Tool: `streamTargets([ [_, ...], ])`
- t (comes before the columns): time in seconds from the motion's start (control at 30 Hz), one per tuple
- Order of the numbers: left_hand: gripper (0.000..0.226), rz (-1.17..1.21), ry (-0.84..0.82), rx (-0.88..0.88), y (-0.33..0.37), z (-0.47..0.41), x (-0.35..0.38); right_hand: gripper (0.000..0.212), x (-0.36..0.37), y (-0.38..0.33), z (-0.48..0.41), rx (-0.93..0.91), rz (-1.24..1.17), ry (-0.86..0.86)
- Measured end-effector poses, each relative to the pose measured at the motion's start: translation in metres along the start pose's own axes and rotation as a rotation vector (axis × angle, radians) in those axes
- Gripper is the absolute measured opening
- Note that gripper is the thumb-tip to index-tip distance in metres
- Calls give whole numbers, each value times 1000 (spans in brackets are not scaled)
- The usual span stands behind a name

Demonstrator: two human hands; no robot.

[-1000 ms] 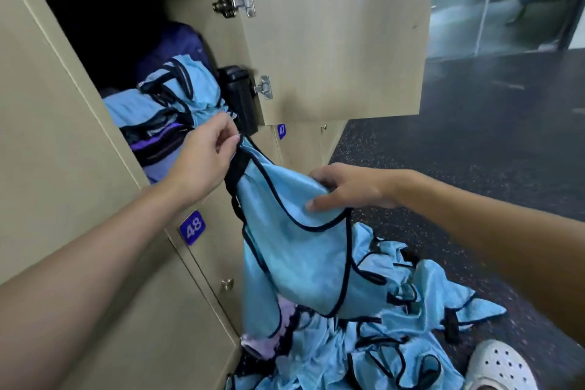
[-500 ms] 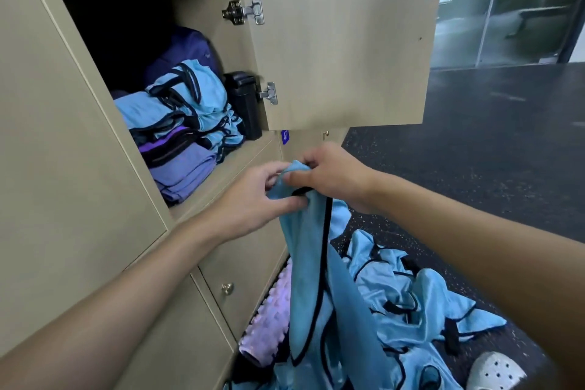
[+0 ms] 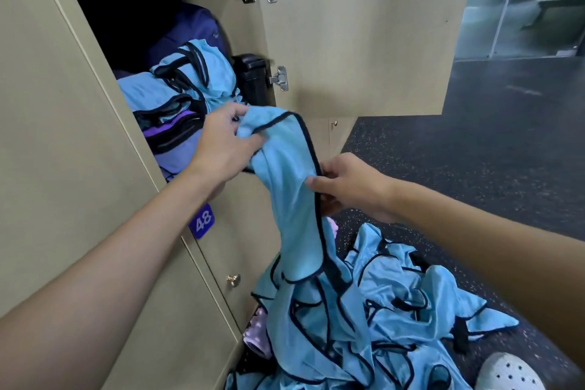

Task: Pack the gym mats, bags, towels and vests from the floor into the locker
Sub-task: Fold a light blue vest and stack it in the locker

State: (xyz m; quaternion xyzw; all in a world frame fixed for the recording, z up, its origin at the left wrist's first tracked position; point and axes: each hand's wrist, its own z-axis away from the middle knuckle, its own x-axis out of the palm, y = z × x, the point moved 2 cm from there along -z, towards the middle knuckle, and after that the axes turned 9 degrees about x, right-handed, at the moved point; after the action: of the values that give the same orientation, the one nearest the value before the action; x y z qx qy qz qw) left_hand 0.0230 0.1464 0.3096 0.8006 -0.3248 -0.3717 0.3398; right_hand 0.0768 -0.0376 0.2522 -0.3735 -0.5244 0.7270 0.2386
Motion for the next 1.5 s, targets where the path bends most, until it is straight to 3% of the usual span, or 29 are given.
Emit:
streamTargets([
  [0.07, 32, -147, -131, -32, -9, 2, 1, 18, -1, -5, 2, -13, -44, 28],
  [0.13, 57, -231, -324, -54, -12, 11, 6, 19, -2, -10, 1, -16, -96, 61],
  [0.23, 86, -221, -586, -63, -9, 28, 18, 16, -1, -15, 1, -2, -216, 107],
  [0.33, 70, -148, -585, -89, -14, 42, 34, 13, -1, -14, -3, 16, -322, 149],
  [0.43, 44, -153, -605, -91, -32, 53, 54, 8, 0, 3, -10, 83, -221, 236],
  [0.6, 35, -239, -771, -176, -92, 76, 88, 11, 1, 61, -26, 213, 24, 262],
  [0.8, 30, -391, -874, -244, -190, 130, 118, 16, 47, 181, -31, 342, 254, 54],
  [0.93, 30, -462, -1017, -272, -238, 178, 132, 7, 85, 260, -28, 385, 389, -107],
  [1.0, 34, -509, -1057, -283, -259, 193, 138, 18, 100, 285, -29, 398, 406, -130],
  [1.1, 37, -647, -1050, -245, -279, 211, 147, 23, 115, 310, -34, 430, 372, -102],
  [1.27, 22, -933, -1133, -186, -294, 222, 148, 28, 125, 336, -42, 434, 383, -69],
  [1.37, 33, -947, -1130, -215, -295, 220, 144, 28, 122, 339, -45, 434, 364, -73],
  [1.5, 14, -764, -990, -241, -278, 197, 137, 21, 114, 325, -47, 385, 321, -44],
])
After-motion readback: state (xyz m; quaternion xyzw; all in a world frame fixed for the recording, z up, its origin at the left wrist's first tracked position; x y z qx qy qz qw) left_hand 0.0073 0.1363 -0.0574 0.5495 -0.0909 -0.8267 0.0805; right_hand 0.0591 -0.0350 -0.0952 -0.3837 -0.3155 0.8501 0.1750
